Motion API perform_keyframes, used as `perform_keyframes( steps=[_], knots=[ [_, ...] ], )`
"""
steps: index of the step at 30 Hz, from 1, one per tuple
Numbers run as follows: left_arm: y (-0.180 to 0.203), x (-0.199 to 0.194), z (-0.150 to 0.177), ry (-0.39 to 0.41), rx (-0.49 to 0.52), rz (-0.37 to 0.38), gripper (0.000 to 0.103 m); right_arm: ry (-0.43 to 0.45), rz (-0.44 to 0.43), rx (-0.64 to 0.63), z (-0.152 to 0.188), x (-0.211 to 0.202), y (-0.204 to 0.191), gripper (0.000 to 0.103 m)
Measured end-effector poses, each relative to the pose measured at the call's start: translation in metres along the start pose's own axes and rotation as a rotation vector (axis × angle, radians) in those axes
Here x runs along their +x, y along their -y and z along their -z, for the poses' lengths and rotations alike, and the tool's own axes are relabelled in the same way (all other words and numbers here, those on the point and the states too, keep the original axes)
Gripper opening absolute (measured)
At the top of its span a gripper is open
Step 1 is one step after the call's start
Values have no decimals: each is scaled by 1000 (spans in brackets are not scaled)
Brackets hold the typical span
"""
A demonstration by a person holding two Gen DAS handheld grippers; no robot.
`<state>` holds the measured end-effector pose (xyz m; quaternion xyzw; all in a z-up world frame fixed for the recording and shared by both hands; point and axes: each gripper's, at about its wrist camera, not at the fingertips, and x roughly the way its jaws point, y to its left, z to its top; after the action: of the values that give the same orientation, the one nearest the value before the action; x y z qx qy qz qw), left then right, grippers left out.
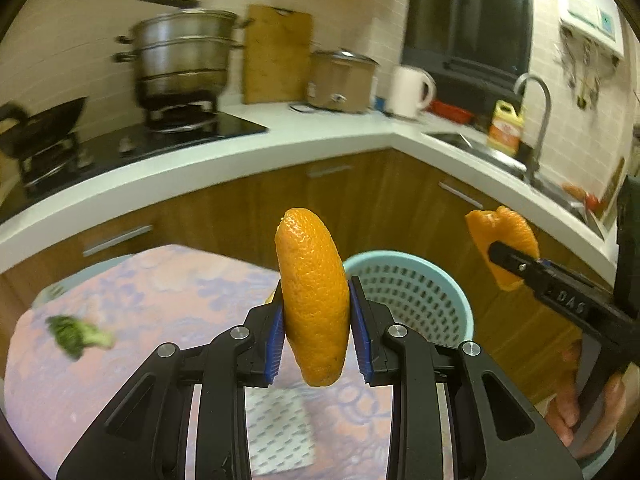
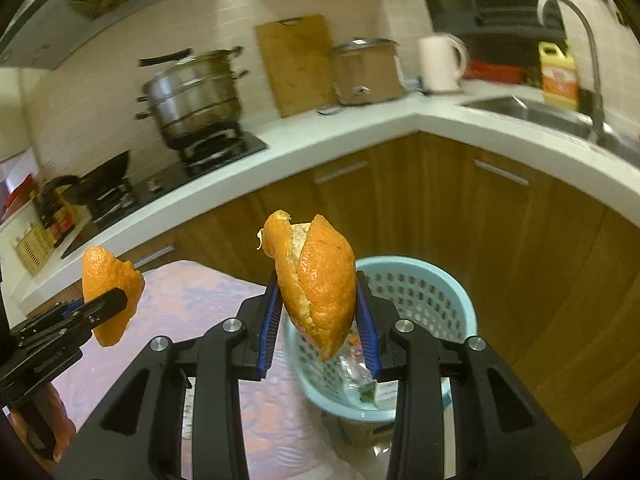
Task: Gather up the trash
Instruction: 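Carry both orange peels over the blue wastebasket, then open both tools to drop the peels into the wastebasket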
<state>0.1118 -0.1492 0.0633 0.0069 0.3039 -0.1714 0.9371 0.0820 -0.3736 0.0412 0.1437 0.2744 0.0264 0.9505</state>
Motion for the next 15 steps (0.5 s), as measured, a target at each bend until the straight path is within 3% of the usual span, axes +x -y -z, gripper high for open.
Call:
perform_keyframes(
  steps=[6,11,13,15],
  knots=[
    [29,51,-9,-94,14,53,28,-91,42,57,9,35,37,32],
    [44,82,-8,-128,11,75,30,-204,83,120,22,72,62,32],
    [51,94,-9,-143,16,73,37,-240,93,152,24,85,72,36],
    [55,105,-11,-152,24,79,53,-277,108,172,24,99,79,45]
  ],
)
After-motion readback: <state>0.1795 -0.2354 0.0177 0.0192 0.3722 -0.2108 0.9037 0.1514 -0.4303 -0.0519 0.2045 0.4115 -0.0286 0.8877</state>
